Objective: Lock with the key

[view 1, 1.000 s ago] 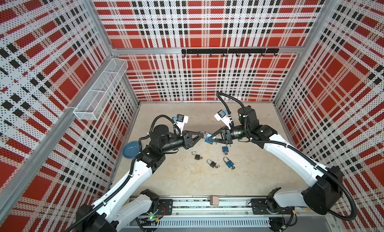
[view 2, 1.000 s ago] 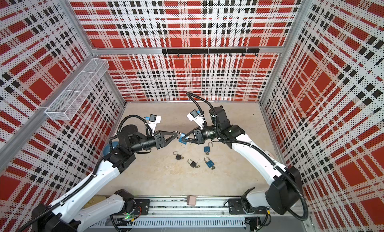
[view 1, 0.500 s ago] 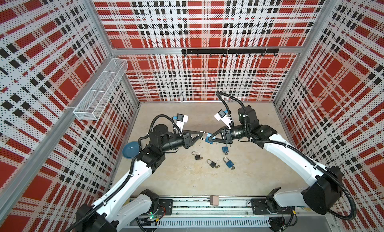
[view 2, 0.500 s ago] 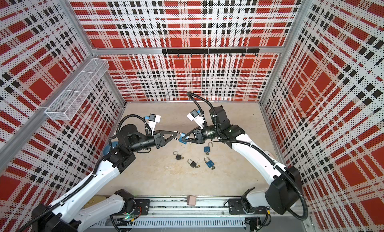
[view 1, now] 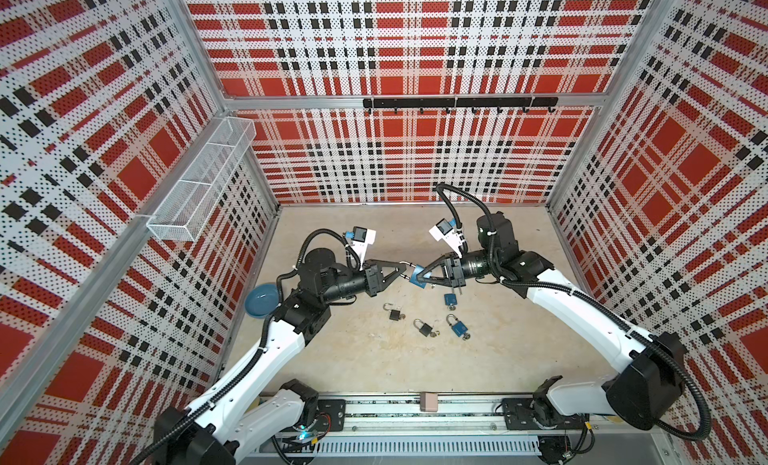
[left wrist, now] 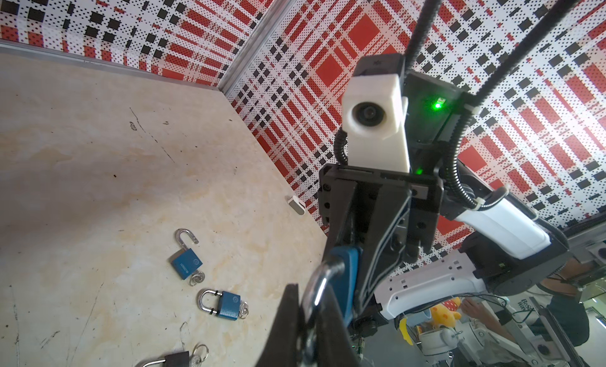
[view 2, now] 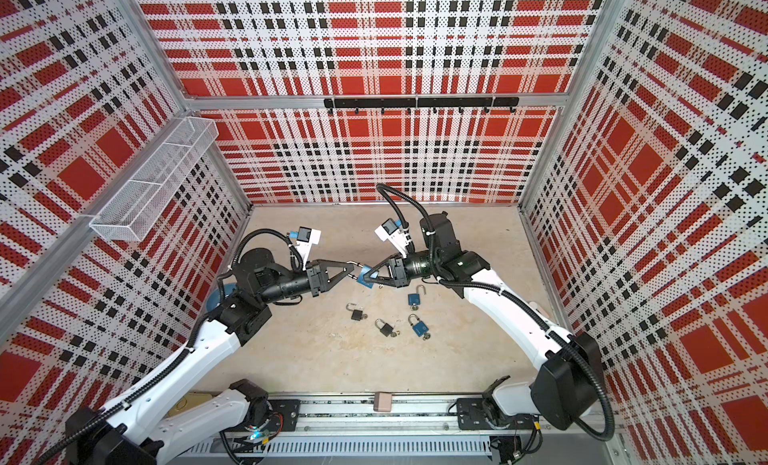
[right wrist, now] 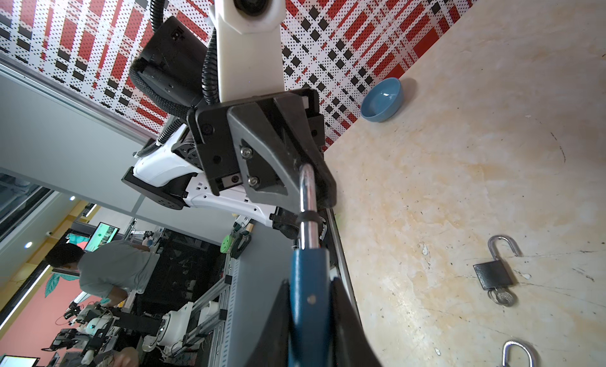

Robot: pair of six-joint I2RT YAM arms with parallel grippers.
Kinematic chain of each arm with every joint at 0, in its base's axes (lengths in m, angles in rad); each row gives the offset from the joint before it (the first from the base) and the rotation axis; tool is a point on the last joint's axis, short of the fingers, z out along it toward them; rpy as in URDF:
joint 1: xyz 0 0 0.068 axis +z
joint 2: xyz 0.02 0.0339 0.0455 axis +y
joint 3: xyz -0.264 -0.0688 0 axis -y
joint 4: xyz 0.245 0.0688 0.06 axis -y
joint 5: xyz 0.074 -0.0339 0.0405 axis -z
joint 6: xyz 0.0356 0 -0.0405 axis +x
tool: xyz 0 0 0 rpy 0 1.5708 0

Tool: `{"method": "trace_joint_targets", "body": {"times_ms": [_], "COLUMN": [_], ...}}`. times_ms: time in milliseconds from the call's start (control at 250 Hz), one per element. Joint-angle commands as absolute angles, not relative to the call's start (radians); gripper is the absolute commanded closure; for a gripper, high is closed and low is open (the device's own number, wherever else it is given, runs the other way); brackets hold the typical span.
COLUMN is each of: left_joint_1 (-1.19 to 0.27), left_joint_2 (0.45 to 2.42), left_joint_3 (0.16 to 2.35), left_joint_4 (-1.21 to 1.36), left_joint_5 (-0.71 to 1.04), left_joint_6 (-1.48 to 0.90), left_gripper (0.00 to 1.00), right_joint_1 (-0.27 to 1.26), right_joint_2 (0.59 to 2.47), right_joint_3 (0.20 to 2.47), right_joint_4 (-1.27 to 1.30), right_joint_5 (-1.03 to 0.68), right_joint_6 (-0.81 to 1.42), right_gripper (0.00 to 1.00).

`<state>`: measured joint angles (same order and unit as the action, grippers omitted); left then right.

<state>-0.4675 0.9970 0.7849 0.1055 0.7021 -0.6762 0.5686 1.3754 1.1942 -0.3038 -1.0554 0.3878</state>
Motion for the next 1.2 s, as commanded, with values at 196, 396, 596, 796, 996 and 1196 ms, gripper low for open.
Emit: {"method": "trace_joint_targets", "body": {"times_ms": [196,396,596,796,996,1196], "left_joint_1": [-0.518,-0.545,-0.588,-0.635,-0.693,-0.744], "left_joint_2": [1.003,0.985,0.971,0.955,0.955,0.964], "left_joint_3": [0.753,0.731,0.705,0.676,0.659,0.649], "left_joint_4": [0.156,0.156,0.156,0.156,0.156,0.159], "left_joint_5": [0.661,0.645,0.631,0.614,0.597,0.576], "left_joint_6": [-0.683,-0.694,-0.706,-0.72,-0.729,-0.737], "left_gripper": [1.0,1.0,1.0,1.0,1.0,1.0], "right_joint_1": [0.602,0.603,0.603,0.602,0.602,0.602], "right_joint_2": [1.356,1.351,1.359,1.373,1.384,1.391], "right_joint_3": [1.175,1.173,1.172,1.173,1.174,1.175], "right_joint_4": [-0.122,-0.096,-0.08,-0.061,-0.037,-0.03], "right_joint_5": [-1.075,-1.037,-1.012,-1.012,-1.022,-1.022], "right_joint_6": [0.482,0.493,0.497,0.506,0.518,0.525], "right_gripper": [1.0,1.0,1.0,1.0,1.0,1.0]}}
